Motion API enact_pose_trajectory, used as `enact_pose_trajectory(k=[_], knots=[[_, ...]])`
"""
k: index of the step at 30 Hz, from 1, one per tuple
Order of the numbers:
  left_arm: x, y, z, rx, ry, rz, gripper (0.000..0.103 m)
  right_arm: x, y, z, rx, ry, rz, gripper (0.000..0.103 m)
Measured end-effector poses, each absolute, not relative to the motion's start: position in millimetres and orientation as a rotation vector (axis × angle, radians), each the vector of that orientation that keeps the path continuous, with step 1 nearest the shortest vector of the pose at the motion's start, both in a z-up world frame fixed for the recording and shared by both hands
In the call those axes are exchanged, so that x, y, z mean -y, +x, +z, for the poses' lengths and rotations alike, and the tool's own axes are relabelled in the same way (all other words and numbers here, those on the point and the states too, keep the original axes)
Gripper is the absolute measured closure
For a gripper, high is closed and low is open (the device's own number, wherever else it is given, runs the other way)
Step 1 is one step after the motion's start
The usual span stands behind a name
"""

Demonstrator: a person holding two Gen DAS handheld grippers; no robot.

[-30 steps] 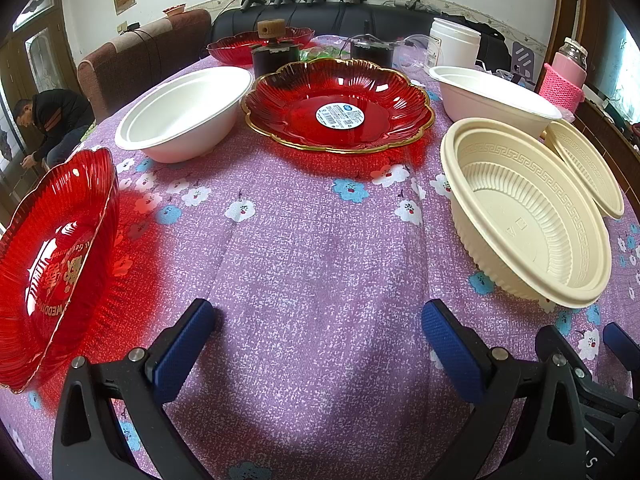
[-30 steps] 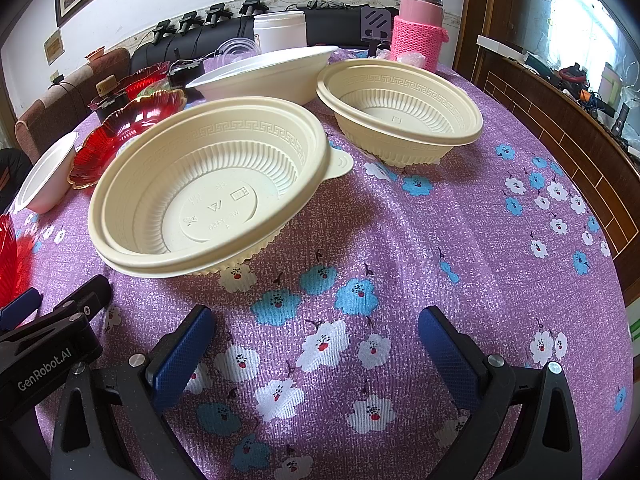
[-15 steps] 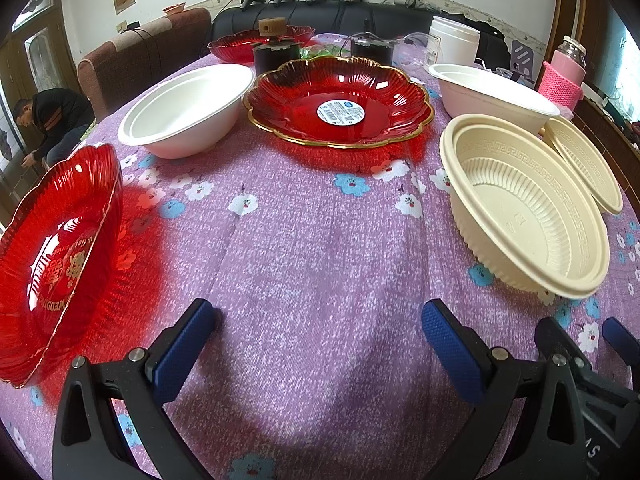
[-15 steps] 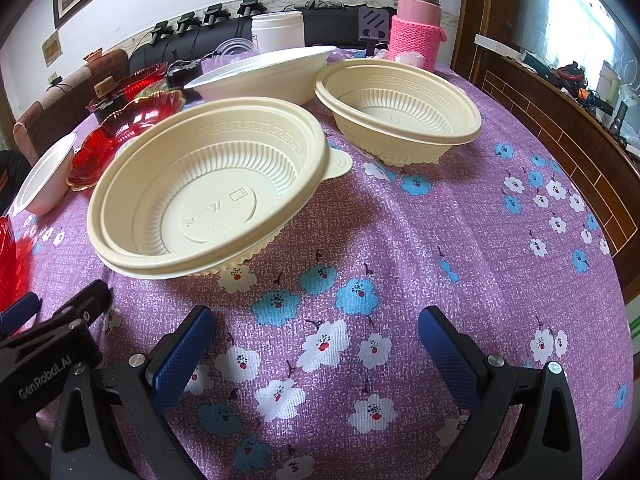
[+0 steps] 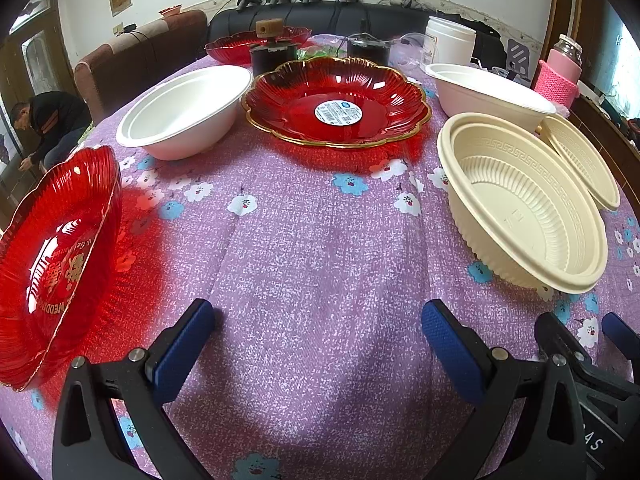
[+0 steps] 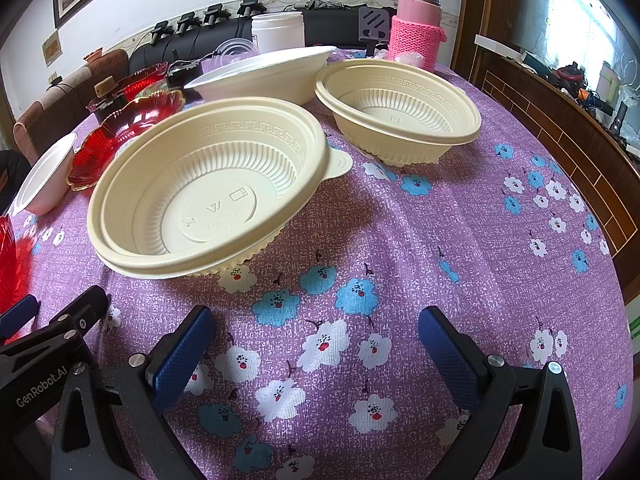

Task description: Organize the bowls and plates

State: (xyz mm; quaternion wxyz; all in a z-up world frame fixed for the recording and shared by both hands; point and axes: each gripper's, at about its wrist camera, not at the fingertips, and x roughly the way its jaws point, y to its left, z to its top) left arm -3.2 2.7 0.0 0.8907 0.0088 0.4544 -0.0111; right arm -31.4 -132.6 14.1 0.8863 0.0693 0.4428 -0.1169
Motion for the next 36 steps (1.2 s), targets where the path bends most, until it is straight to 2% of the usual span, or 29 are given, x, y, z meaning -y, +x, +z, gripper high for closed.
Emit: enact_pose_trajectory(k=[28, 36], knots=[[-4.3, -5.7, 0.7, -0.944, 0.021, -0.027, 0.000, 132.9, -30.2, 13.9, -0.921, 0.145, -0.245, 0.001], [-8.2, -7.6, 3.8, -1.018, 0.090, -0.137, 0.000, 134.1, -30.9, 14.5, -0.936, 0.151, -0.240, 0.001]])
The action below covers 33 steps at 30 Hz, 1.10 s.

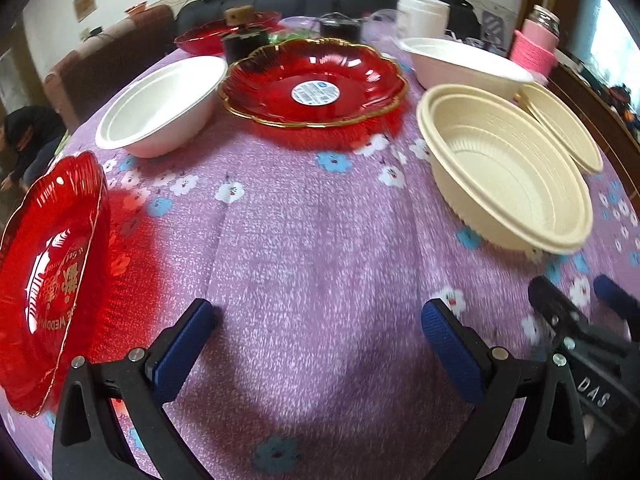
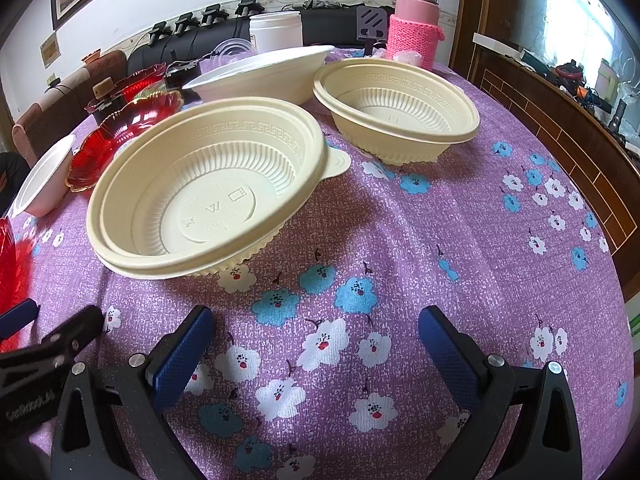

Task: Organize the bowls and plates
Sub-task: 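Reach the left gripper to the large red plate and grasp its rim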

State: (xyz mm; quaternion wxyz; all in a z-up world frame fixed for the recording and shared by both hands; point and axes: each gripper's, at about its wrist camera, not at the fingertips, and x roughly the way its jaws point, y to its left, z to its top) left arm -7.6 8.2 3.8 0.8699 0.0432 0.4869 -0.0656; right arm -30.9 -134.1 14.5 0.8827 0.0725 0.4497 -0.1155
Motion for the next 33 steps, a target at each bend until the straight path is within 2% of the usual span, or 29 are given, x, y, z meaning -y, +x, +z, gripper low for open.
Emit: enact_pose_trajectory(k=[10, 15, 22, 24, 30, 31, 33], knots=[[-5, -6, 4, -1.051, 0.063, -0.098, 0.000, 136, -40, 15, -0.954, 0.147, -0.206, 0.001], [-5, -42, 18, -1.022, -0.003, -0.234, 0.004, 144, -49, 17, -0.930, 0.205, -0.244, 0.001], [-35, -138, 94, -0.711, 0.001, -0.318, 0.005, 146, -50, 19, -0.924, 0.214, -0.278, 0.001], [-54, -170, 124, -0.586, 0.045, -0.309, 0.005, 145, -53, 20, -0.919, 0.206, -0.287, 0.001], [-133, -219, 193, -0.380, 0.084, -0.211, 0.002, 143, -56, 21, -0.920, 0.172, -0.321, 0.001], [-150, -224, 205, -0.357, 0.084, -0.174, 0.000, 142, -55, 20, -0.935, 0.157, -0.331, 0.003], [-179, -230, 221, -0.325, 0.088, -0.109, 0.000, 131, -61, 29, -0.917, 0.069, -0.358, 0.013]])
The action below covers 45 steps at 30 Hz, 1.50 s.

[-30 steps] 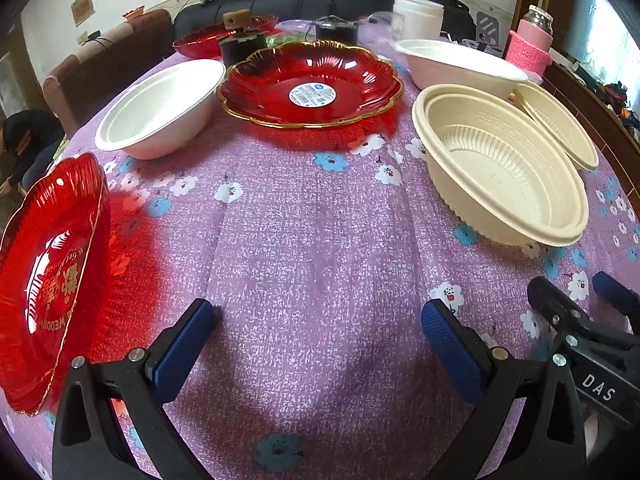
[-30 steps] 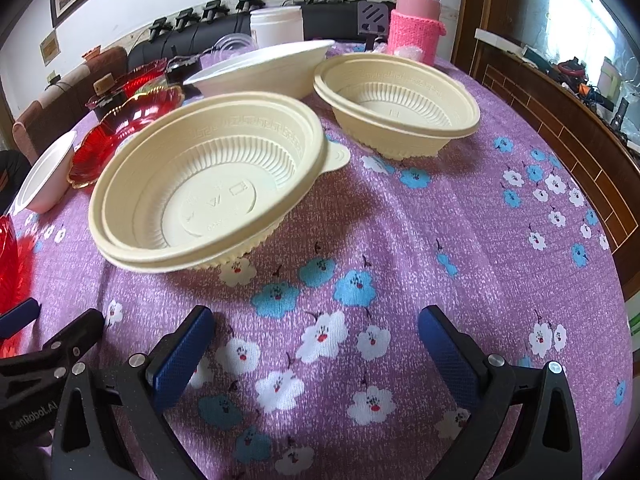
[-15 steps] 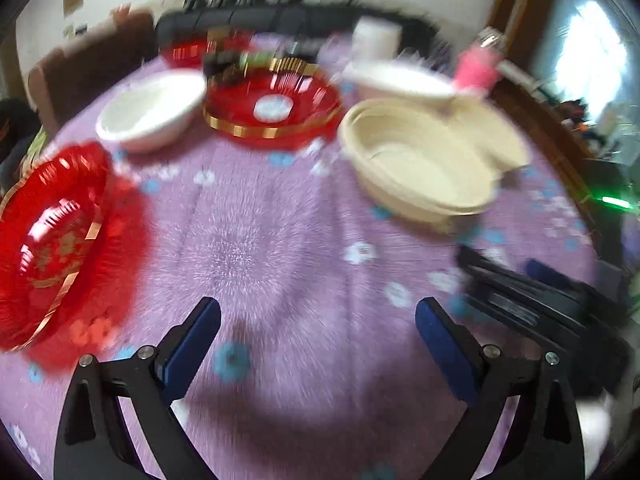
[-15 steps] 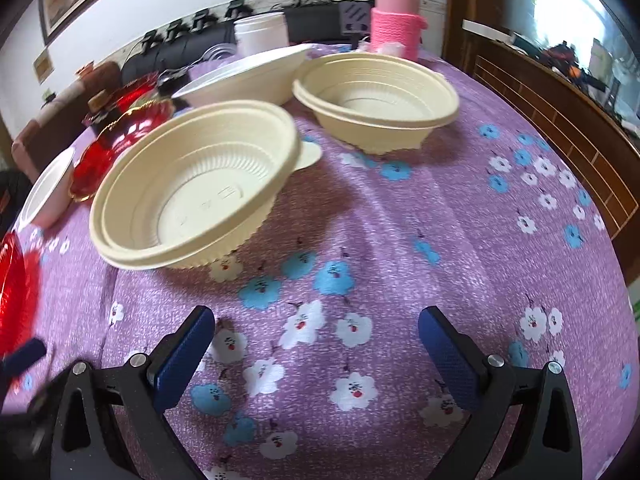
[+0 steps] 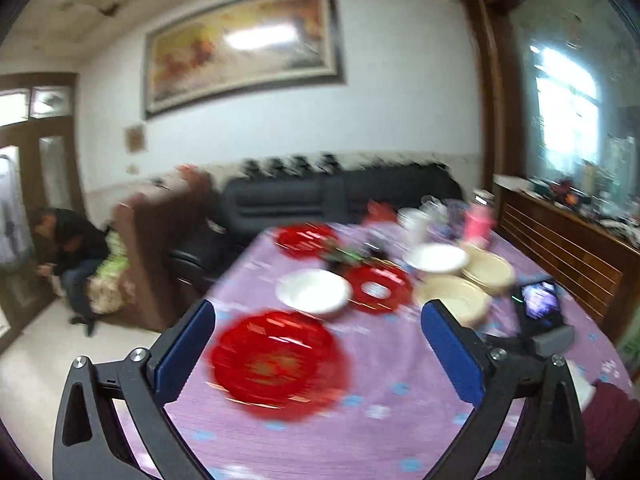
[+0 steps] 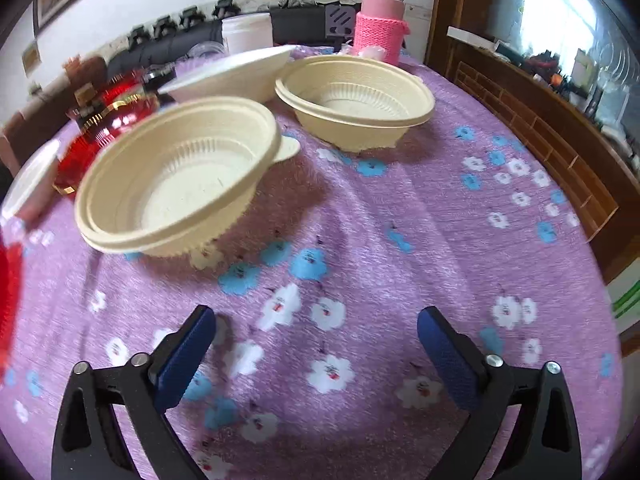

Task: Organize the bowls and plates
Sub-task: 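Reach the left gripper to the large red plate and grasp its rim, then carry the red plate with the left gripper onto the table center, release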

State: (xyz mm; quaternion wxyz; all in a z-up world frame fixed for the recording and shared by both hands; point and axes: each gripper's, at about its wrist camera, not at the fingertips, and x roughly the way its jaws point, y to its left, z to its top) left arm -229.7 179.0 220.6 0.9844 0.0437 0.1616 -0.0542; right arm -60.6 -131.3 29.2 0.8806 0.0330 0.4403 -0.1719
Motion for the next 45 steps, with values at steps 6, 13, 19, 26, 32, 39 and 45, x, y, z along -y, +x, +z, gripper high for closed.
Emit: enact_pose_trajectory(k=[6, 13, 19, 26, 32, 39, 45], knots=[[-249, -192, 236, -0.427, 0.068, 0.032, 0.000, 69, -102, 120, -0.655, -0.030, -0.219, 0.015], [-300, -113, 171, -0.748, -0.182, -0.029, 0.000, -5, -54, 147, -0.866, 0.182, 0.238, 0.017], [-317, -60, 107, -0.911, -0.264, -0.043, 0.015, -42, 3, 107, -1.041, 0.263, 0.332, 0.043], [-345, -14, 58, -1.032, -0.433, -0.064, 0.043, -80, 33, 58, -1.156, 0.334, 0.402, 0.057], [-334, 10, 33, -1.070, -0.427, -0.120, 0.047, -105, 49, 46, -1.201, 0.257, 0.397, 0.077], [-322, 8, 31, -1.053, -0.356, -0.064, 0.068, -130, 40, 51, -1.111, 0.051, 0.339, 0.088], [-344, -5, 65, -0.970, -0.435, -0.107, 0.068, -137, 28, 89, -0.981, 0.013, 0.359, 0.088]])
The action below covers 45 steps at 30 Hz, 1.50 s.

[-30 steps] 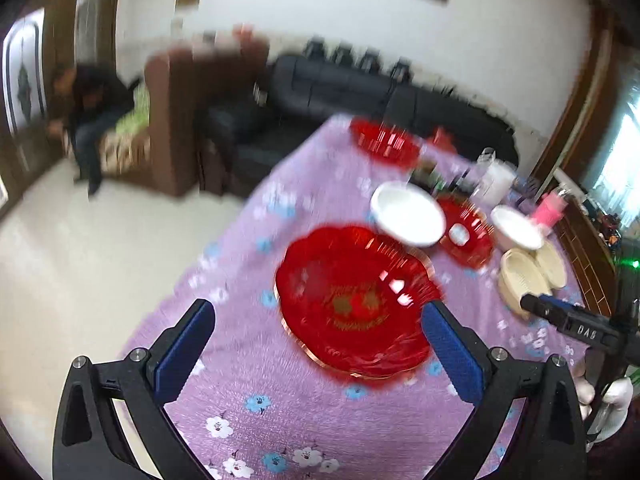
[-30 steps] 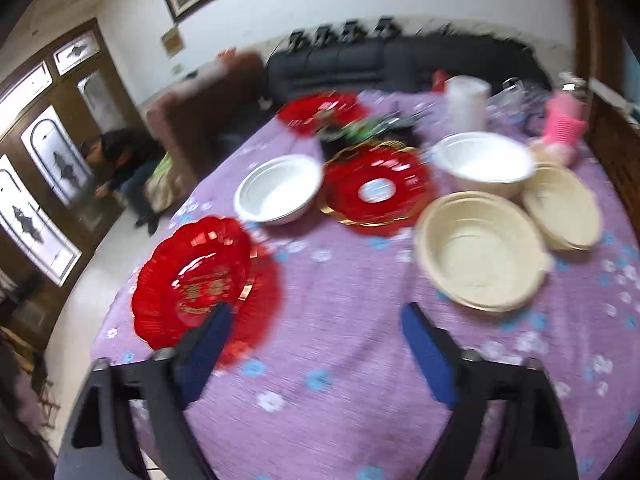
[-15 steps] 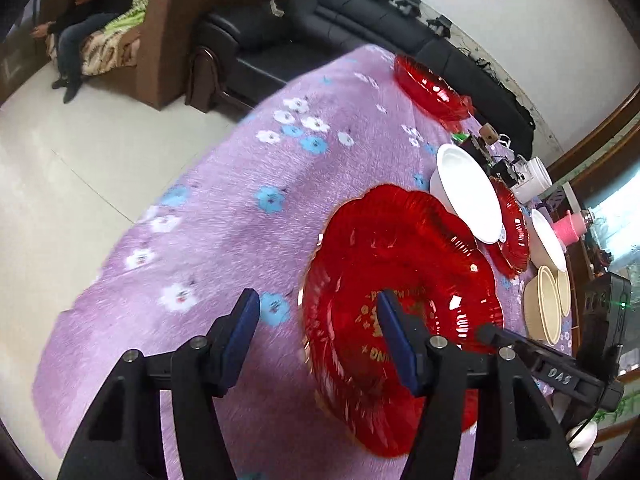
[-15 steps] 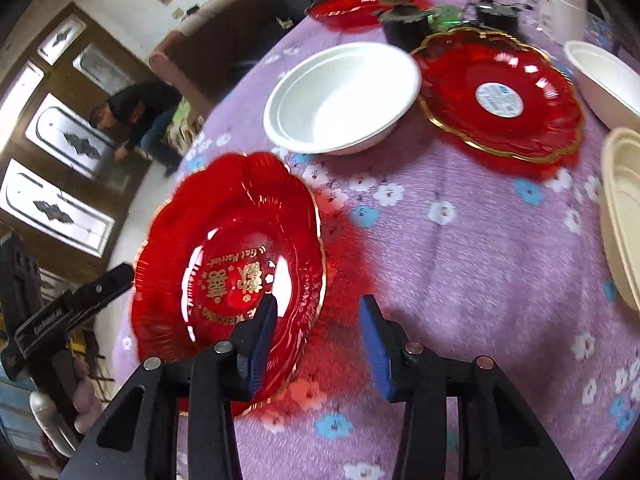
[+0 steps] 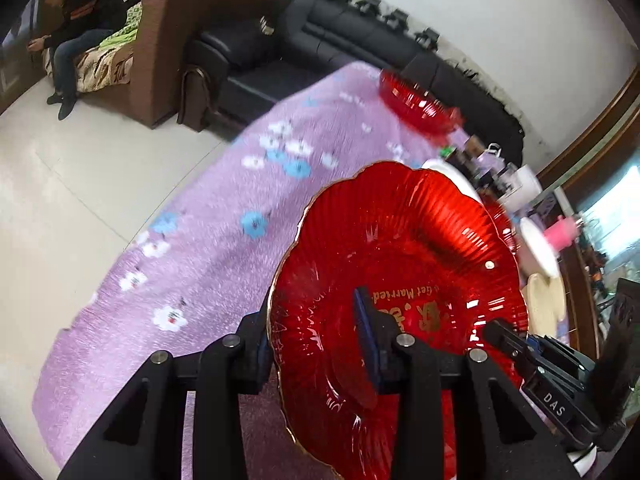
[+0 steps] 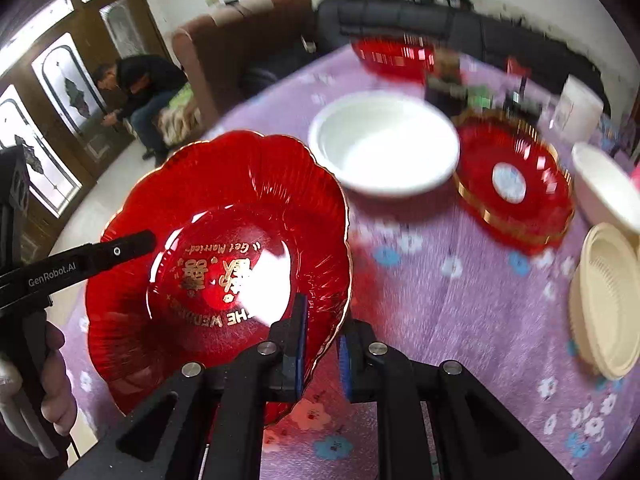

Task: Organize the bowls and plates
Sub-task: 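Carry the red plate with the left gripper onto the table center, release, then reach the right gripper to the white bowl and grasp its rim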

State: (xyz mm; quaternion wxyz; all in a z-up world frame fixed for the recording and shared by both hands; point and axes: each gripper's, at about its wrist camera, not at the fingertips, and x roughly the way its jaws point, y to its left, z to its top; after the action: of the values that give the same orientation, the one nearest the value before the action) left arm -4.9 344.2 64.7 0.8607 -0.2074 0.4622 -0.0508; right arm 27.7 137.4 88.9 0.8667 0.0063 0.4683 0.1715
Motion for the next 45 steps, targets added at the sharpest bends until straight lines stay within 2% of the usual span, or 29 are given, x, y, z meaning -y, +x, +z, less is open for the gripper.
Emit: enact_pose_trajectory(k=[5, 14, 16, 17, 18, 21, 24, 28, 31, 33, 39, 45], knots=[[-351, -3, 73, -0.958, -0.427, -0.086, 0.068, -148, 29, 91, -0.985, 0.009, 0.388, 0.088], [-352, 7, 25, -1.060, -0.398, 0.025, 0.066, -151, 37, 39, -1.097, 0.045, 0.364, 0.086], [-356, 5, 28, -1.059, -0.413, 0.035, 0.053, -147, 37, 34, -1.108, 0.092, 0.368, 0.083], [-359, 2, 32, -1.048, -0.425, 0.032, 0.049, -145, 39, 33, -1.116, 0.103, 0.370, 0.079], [-361, -4, 38, -1.031, -0.430, 0.037, 0.046, -142, 39, 34, -1.115, 0.114, 0.378, 0.077], [-367, -22, 57, -0.982, -0.417, 0.066, 0.046, -128, 34, 41, -1.075, 0.167, 0.382, 0.071], [-366, -48, 85, -0.916, -0.406, 0.075, 0.044, -109, 22, 54, -1.028, 0.203, 0.387, 0.070], [-348, -85, 126, -0.822, -0.356, 0.043, 0.027, -80, -7, 83, -0.940, 0.170, 0.369, 0.070], [-331, -115, 156, -0.769, -0.326, 0.005, 0.023, -51, -30, 95, -0.917, 0.150, 0.337, 0.063], [-318, -136, 176, -0.725, -0.309, -0.028, 0.022, -23, -50, 96, -0.904, 0.173, 0.356, 0.059], [-279, -174, 227, -0.631, -0.257, -0.104, 0.022, 27, -96, 89, -0.980, 0.229, 0.399, 0.058], [-235, -230, 297, -0.515, -0.126, -0.174, 0.020, 85, -141, 128, -0.975, 0.520, 0.570, 0.058]])
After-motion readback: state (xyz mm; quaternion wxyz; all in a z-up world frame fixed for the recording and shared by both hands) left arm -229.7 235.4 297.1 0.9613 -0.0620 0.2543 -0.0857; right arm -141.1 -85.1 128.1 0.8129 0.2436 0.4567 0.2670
